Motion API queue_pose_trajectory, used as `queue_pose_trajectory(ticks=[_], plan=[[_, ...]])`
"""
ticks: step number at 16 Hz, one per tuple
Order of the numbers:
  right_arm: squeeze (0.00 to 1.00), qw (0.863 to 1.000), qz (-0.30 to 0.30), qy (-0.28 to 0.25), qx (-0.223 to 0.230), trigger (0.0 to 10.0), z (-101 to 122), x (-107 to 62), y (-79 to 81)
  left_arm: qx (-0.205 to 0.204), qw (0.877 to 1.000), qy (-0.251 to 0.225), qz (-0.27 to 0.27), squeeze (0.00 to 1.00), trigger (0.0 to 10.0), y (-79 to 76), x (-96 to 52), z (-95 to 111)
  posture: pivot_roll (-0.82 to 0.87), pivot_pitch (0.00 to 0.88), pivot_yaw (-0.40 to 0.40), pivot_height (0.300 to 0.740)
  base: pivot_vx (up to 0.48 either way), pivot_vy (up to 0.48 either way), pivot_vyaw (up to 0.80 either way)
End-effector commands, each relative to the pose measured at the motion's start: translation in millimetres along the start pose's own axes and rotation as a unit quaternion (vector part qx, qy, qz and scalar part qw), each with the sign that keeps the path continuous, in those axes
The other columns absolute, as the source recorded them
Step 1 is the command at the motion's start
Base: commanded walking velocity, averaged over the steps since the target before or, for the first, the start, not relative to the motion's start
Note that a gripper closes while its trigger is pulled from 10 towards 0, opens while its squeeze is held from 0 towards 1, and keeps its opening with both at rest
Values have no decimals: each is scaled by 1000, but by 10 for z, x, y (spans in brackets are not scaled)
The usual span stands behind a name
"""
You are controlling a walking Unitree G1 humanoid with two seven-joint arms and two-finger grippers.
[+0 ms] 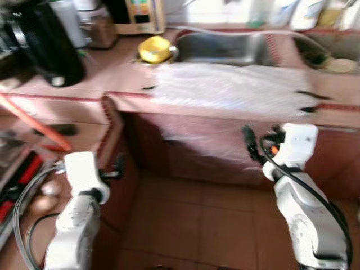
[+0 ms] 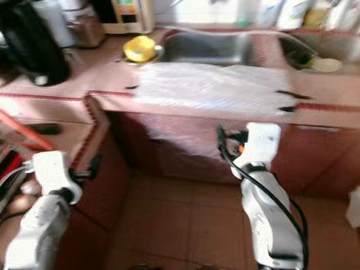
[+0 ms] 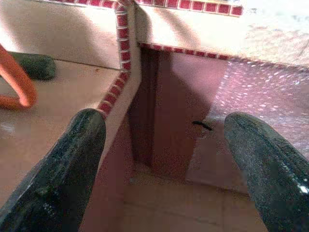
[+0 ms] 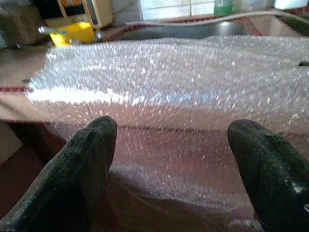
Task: Kitchen organization
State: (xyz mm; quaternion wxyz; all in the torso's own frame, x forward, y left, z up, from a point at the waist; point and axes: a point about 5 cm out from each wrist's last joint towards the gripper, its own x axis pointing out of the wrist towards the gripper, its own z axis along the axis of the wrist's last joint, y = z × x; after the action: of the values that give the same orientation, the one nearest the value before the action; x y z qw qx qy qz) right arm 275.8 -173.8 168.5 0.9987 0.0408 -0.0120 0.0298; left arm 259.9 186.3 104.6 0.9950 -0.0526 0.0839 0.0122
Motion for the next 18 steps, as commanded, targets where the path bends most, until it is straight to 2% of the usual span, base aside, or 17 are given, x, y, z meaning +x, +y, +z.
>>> queue_pose_trajectory(ticks=[1, 3, 5, 6, 7, 8, 12, 18], plan=[[0, 1000, 5, -8, -1, 10000, 32, 11, 17, 12, 1000, -4, 3, 0, 10000, 14, 4, 23, -49, 124, 42, 740, 0, 0, 0], [0, 1000, 1, -6, -5, 10000, 10, 36, 28, 41, 999, -15, 0, 0, 10000, 7, 3, 61, -47, 122, 40, 740, 0, 0, 0], [0, 1000, -1, -13, -25, 10000, 46, 54, 58, 17, 999, -16, -27, 0, 10000, -75, 27, 97, -47, 114, 42, 740, 0, 0, 0], [0, 1000, 0, -12, -16, 10000, 39, 48, 68, 7, 999, -22, -47, 0, 10000, -135, 37, 125, -52, 111, 36, 740, 0, 0, 0], [0, 1000, -4, -16, -7, 10000, 50, 41, 68, 17, 998, -24, -61, 0, 10000, -172, 44, 128, -46, 108, 32, 740, 0, 0, 0], [0, 1000, -6, -17, -4, 10000, 50, 33, 76, 26, 997, -26, -68, 0, 10000, -181, 41, 121, -44, 108, 32, 740, 0, 0, 0], [0, 1000, 0, -12, -10, 10000, 31, 57, 101, 17, 998, -27, -62, 0, 10000, -160, 46, 162, -25, 148, 56, 740, 0, 0, 0], [0, 1000, 5, -17, -14, 10000, 38, 84, 163, 12, 997, -40, -72, 0, 10000, -199, 158, 248, -53, 155, 66, 740, 0, 0, -743]])
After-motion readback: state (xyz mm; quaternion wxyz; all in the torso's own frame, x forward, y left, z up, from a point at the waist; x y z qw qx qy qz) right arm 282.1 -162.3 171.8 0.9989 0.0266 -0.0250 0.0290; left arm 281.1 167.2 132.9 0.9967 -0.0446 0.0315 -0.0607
